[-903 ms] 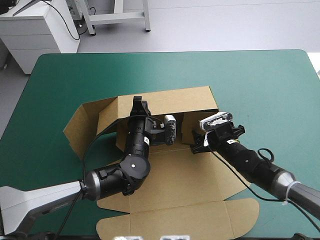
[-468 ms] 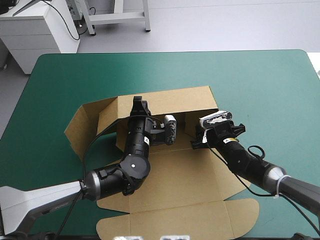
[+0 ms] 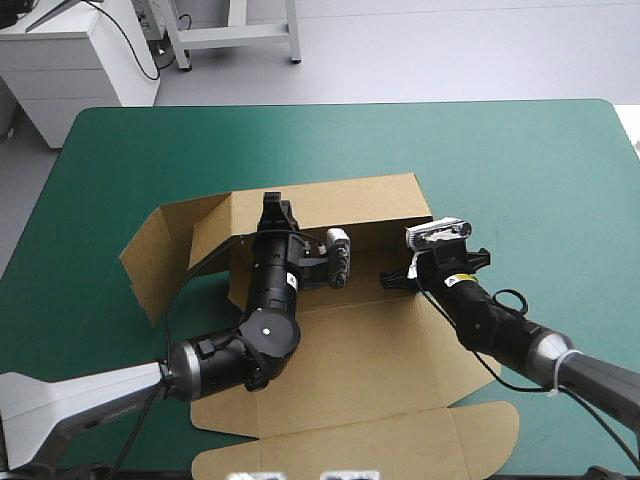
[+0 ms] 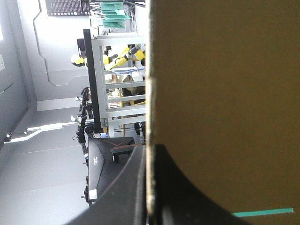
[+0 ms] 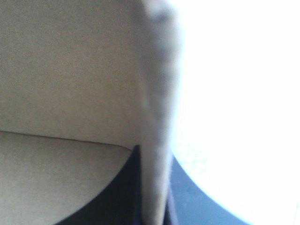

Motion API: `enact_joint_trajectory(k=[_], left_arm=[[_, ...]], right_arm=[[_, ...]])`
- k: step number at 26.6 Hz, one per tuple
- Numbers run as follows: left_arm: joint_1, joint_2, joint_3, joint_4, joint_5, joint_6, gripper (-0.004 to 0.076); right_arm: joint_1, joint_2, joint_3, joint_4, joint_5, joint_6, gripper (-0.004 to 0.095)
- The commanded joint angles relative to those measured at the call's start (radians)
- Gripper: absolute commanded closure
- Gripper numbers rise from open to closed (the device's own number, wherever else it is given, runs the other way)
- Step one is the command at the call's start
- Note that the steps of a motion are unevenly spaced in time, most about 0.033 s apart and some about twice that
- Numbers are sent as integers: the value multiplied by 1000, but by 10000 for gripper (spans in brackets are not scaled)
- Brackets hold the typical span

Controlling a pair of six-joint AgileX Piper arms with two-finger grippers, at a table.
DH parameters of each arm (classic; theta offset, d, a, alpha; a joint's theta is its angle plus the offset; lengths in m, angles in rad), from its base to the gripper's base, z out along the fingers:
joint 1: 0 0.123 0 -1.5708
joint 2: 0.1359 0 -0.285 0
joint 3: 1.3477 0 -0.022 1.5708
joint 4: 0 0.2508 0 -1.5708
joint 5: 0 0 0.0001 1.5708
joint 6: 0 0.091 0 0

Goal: Fold the box

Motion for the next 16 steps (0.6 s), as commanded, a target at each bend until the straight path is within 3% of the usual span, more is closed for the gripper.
enact_joint_trajectory(k=[1,8,16], left_arm=[[-6,-41,-24,72,14,-16,732],[-6,-41,-24,72,14,-16,732],[-6,-41,-24,72,14,-16,732]], right_arm=[[1,-28,-29,-28,16,0,928],[-6,-28,-29,-28,197,-4,928],[-119,-28,-109,-28,459,-4,928]])
